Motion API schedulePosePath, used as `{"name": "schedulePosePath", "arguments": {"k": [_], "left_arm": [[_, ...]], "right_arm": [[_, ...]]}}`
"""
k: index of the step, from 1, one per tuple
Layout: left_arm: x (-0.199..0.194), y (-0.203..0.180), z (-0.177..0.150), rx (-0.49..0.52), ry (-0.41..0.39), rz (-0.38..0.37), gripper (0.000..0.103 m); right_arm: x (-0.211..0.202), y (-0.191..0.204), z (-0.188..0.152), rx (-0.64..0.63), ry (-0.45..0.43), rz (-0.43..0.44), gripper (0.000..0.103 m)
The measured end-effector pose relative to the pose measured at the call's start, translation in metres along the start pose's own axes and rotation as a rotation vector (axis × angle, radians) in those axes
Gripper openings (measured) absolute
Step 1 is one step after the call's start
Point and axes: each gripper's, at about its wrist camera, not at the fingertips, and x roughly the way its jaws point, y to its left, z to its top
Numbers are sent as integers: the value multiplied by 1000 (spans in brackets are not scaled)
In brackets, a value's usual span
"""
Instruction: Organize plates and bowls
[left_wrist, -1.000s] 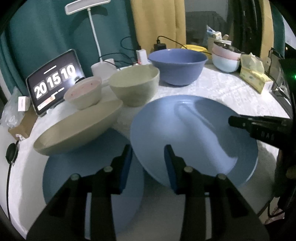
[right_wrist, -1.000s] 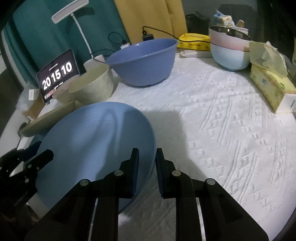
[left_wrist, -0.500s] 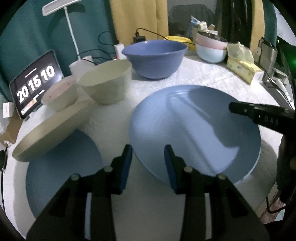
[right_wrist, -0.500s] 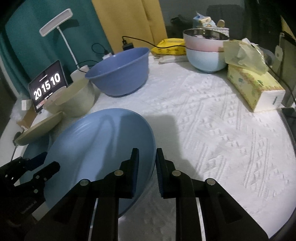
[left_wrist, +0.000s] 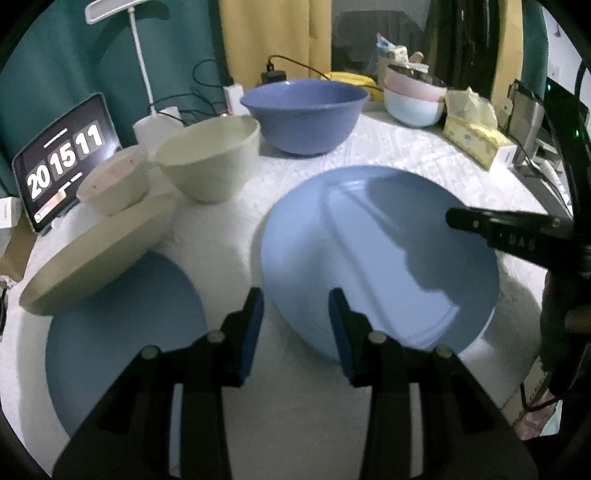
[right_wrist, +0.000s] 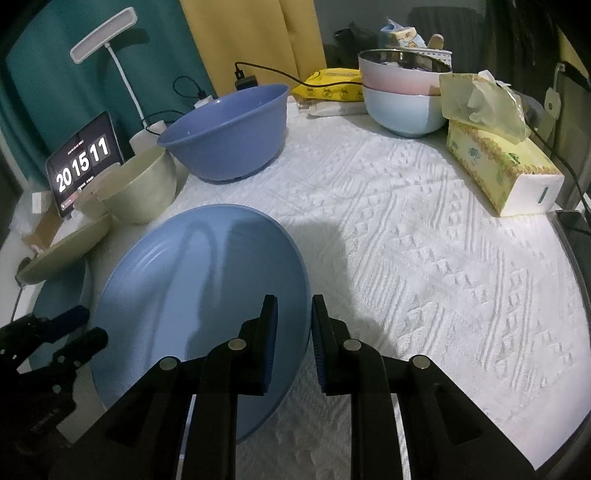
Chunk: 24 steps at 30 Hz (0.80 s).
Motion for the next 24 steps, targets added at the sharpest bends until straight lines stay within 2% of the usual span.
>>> {"name": "schedulePosePath", "arguments": {"k": [3,8,13,24], "left_arm": [[-9,9,1,-25,-30,2,45],[-24,23,2,-54,-84,5,46],[-41,37,4,-71,-138,9,46],[-71,77,4,-118,-242,38,46]], "right_arm": [[-2,2,1,10,2,-17,21],[-13,5,5,19,-34,-76,29],[-27,20,12,-9,-78,-97,30],[-45,76,27,-107,-139,-67,31]]}}
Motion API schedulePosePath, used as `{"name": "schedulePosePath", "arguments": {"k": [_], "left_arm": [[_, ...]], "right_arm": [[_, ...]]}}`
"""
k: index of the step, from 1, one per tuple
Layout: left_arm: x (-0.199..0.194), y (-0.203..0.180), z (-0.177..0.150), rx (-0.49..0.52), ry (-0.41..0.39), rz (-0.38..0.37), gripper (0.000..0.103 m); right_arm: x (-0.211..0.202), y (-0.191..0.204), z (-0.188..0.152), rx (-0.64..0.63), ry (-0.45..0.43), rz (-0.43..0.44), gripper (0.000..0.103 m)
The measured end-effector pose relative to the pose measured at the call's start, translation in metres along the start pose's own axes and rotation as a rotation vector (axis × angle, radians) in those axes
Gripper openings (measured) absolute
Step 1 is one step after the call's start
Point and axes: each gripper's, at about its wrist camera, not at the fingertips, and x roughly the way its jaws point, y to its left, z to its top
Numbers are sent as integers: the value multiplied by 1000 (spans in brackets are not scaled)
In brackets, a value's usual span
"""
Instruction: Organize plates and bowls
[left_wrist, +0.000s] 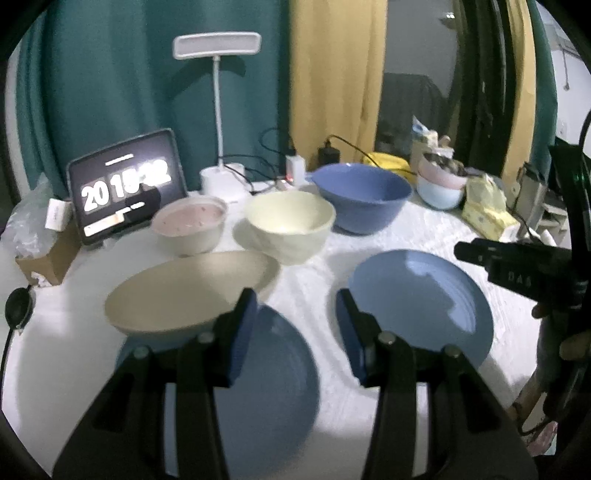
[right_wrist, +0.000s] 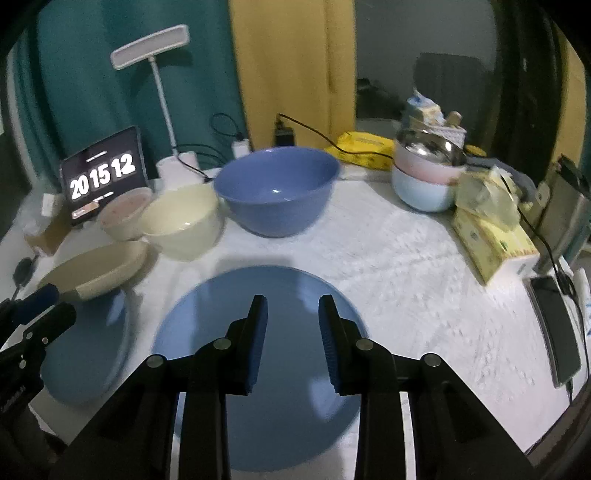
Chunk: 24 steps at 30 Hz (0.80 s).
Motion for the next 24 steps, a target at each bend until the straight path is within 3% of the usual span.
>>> {"name": "schedulePosePath", "arguments": {"k": [24], "left_arm": [[-17,112,-4,-145,-58,118,49]], "right_arm": [[11,103,26,-112,6,102,31]]}}
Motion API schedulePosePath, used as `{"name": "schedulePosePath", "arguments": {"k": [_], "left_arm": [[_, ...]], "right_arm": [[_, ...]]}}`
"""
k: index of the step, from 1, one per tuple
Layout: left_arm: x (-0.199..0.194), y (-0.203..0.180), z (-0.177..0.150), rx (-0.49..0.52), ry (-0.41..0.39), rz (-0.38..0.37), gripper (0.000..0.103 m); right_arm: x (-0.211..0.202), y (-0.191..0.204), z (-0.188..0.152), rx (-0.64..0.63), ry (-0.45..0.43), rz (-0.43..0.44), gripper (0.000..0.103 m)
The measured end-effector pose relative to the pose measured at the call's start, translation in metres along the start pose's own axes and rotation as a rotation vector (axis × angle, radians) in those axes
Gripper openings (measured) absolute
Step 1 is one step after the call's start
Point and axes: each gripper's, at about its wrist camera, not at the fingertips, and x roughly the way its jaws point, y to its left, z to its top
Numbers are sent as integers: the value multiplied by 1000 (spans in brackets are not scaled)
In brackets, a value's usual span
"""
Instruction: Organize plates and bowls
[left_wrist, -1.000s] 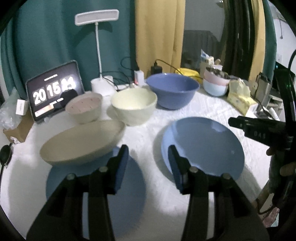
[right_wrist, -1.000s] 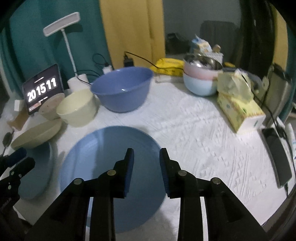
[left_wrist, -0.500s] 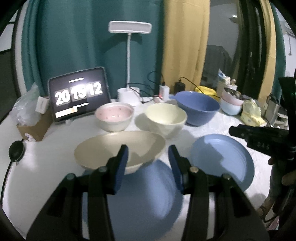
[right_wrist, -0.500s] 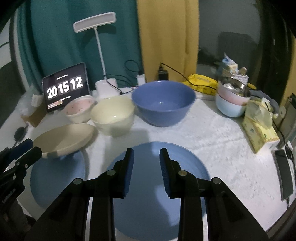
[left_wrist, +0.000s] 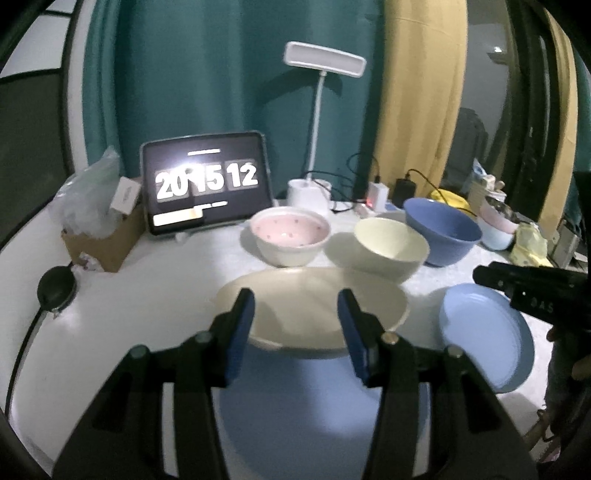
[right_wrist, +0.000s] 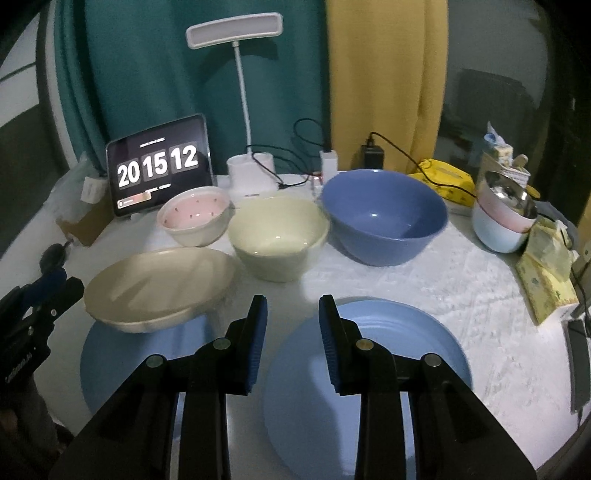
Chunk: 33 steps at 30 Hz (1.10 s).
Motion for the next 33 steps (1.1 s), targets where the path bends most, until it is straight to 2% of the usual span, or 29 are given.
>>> {"name": "schedulePosePath", "arguments": {"k": [5,14,27,33], "left_arm": [[3,21,1,-25,1,31,57],[21,51,1,-56,34,66,59],[58,72,5,-118,98,50,59],[73,73,7,-113,127,32,59]], "right_arm": [[10,17,6,-20,10,20,31],[28,37,14,-41,32,46,32],[62,52,21,-60,80,67,32],[81,55,24,-55,113,90,32]]}}
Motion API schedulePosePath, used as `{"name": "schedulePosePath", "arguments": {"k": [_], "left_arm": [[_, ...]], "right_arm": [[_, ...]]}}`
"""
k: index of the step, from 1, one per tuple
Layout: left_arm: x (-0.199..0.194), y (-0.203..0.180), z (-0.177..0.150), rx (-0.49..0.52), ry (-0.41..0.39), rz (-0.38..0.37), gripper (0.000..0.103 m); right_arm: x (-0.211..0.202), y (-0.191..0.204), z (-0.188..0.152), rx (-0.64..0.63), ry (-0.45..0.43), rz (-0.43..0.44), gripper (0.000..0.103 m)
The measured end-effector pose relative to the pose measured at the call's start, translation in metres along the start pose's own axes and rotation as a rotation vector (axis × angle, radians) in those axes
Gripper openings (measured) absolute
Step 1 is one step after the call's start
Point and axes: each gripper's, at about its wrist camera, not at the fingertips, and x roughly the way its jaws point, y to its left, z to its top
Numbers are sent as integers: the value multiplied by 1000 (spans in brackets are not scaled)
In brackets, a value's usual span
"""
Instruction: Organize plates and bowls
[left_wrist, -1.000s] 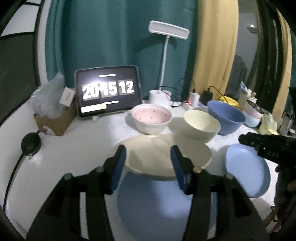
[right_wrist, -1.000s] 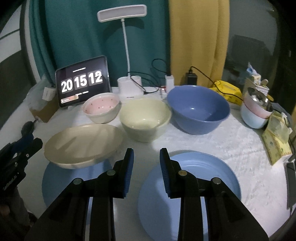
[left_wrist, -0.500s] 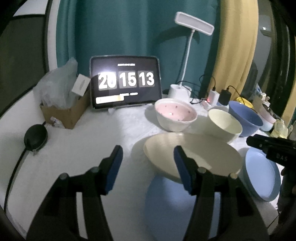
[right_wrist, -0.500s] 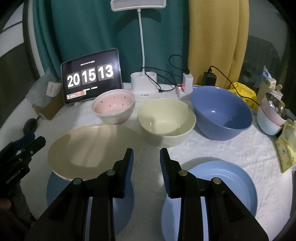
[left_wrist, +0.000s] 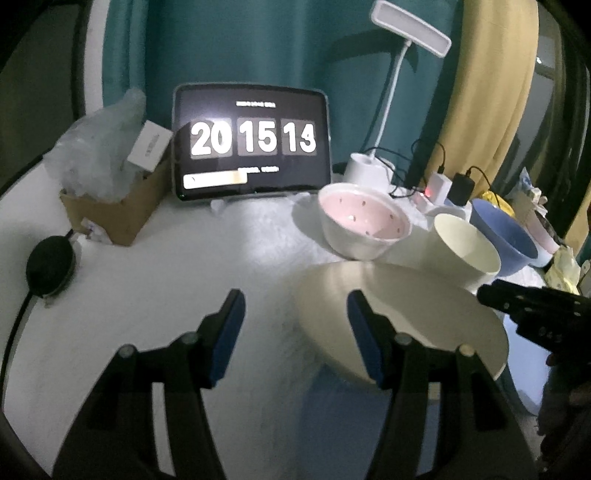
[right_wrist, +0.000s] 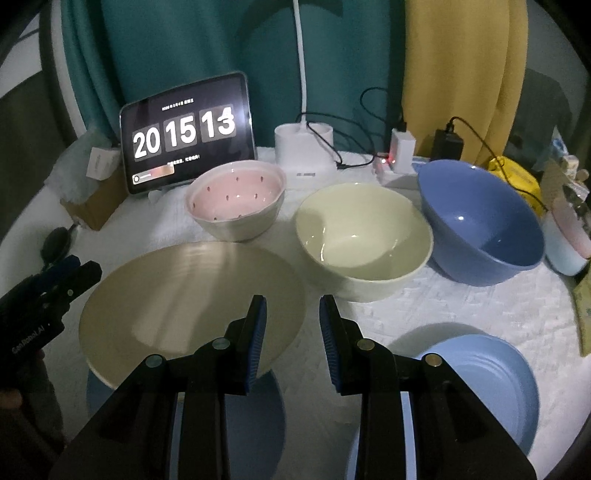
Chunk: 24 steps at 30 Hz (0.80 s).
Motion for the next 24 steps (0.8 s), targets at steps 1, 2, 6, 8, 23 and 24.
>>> {"name": "schedulePosePath", "arguments": {"k": [1,2,6,8,23,24], "left_arm": [[3,0,0,2,10,-3,59],[5,0,0,3,19,-5,59],[14,-3,-1,22,47,7,59],[16,-6,-1,41,48,18,59],[26,-15,-9,74,106,-15,37],[25,-14,-8,72,105,-13,34]], "right_arm": [[3,0,1,3,7,4,32],[7,1,1,6,14,7,32],[18,5,1,-1,36,12,32],[22,4,1,4,50,19,32],[29,3,-5,24,78,53,32],[27,4,-6,19,74,48,31]]}}
